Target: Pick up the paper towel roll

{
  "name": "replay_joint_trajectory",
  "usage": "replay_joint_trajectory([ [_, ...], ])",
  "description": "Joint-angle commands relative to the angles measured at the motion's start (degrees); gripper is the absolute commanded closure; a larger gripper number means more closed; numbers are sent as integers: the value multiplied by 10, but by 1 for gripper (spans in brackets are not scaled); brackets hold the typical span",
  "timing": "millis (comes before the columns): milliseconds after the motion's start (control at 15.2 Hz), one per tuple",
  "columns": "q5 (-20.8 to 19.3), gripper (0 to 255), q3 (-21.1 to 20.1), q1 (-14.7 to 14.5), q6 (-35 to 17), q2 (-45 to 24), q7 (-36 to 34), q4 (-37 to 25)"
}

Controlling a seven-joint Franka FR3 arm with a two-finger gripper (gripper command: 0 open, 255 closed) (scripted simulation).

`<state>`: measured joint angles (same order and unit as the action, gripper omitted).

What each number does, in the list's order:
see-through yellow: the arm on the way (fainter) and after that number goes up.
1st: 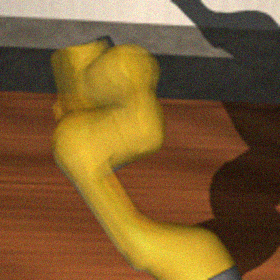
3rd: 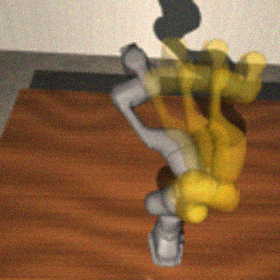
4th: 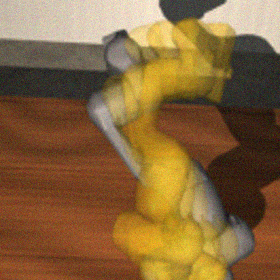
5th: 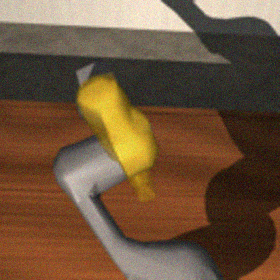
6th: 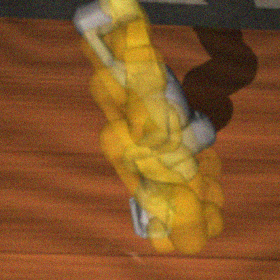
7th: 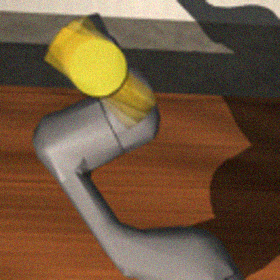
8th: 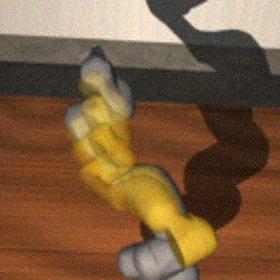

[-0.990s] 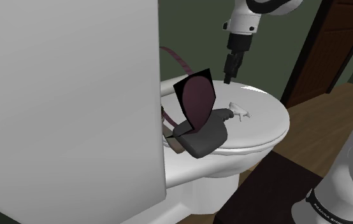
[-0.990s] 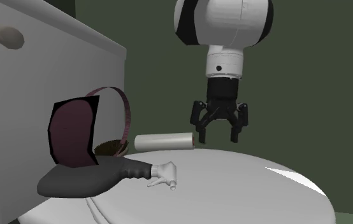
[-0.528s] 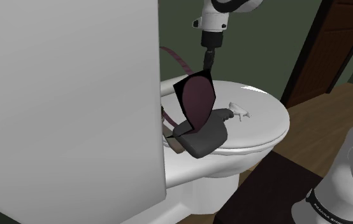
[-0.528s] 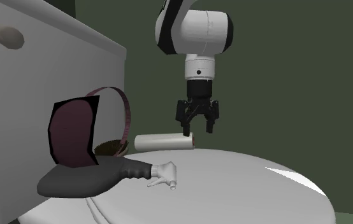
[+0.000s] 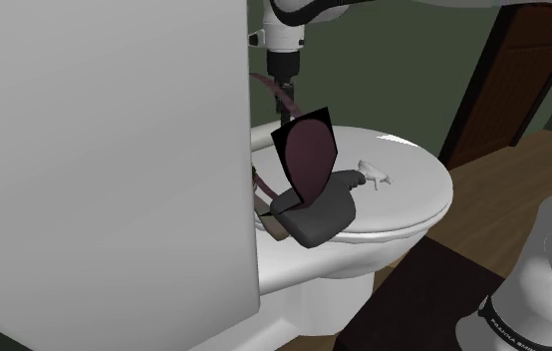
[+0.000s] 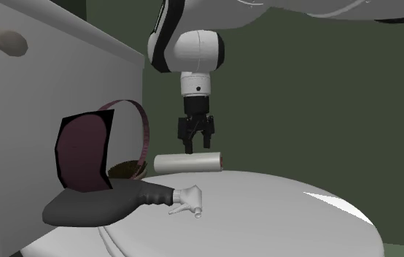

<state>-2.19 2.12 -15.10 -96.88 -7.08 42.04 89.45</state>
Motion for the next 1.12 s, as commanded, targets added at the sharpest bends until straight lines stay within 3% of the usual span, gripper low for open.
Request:
replay_joint_trajectory([
  [0, -8, 0, -10, -9, 5, -36, 33, -42],
  [198, -19, 0, -23, -22, 15, -75, 66, -92],
  [792, -19, 0, -23, -21, -45, -68, 62, -25],
  [858, -19, 255, -23, -21, -45, -70, 63, -27],
  [1056, -19, 255, -23, -21, -45, -71, 63, -28],
])
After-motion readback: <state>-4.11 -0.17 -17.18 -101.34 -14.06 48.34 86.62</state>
